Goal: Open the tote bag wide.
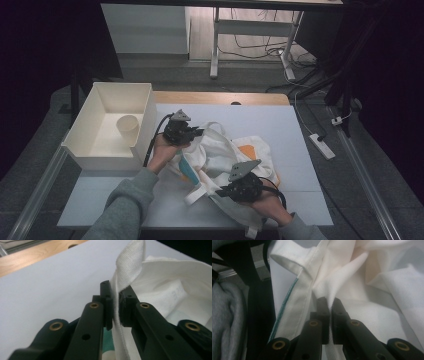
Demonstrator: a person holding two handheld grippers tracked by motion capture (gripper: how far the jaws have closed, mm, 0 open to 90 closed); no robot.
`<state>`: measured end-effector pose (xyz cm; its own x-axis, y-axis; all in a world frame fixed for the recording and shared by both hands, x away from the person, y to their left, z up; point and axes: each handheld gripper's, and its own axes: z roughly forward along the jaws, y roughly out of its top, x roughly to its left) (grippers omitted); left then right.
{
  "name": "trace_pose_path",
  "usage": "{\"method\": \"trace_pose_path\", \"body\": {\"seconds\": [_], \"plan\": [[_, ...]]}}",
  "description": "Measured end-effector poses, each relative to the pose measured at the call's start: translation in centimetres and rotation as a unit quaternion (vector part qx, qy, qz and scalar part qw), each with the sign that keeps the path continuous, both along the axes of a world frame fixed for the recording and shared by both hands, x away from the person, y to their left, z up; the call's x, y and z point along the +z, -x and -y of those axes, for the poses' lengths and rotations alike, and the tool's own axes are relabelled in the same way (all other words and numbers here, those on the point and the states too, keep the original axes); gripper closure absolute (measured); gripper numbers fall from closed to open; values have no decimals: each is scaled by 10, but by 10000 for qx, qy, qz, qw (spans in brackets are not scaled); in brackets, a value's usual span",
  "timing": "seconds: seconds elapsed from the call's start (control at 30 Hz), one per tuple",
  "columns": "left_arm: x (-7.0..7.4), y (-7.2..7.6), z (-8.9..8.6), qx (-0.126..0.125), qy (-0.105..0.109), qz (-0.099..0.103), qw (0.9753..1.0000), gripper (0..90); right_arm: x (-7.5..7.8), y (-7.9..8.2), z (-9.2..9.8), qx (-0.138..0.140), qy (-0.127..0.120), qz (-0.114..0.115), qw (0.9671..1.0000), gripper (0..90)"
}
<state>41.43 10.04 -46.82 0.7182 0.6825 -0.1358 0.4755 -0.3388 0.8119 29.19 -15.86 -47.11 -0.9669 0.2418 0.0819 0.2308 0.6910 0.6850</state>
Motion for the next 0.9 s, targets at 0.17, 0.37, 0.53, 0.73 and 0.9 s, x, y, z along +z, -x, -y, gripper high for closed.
{"method": "trace_pose_path", "body": {"seconds": [0.17,0.37,0.53,0.73,0.9], "plan": [[-4,0,3,-15,-85,-45,10000,828,-7,-3,1,70,136,-11,9999,870],[-6,1,4,-101,-141,-89,9998,818,-11,-8,4,-61,154,-89,9998,869],[0,6,3,-113,-109,60,9999,730,-14,-10,5,-120,135,-114,9998,866],[29,21,-9,-72,-77,398,9992,466,-16,-11,6,-175,79,-181,9997,861],[46,39,-8,-213,-180,627,9976,442,-16,-12,6,-180,85,-155,9997,859]]}}
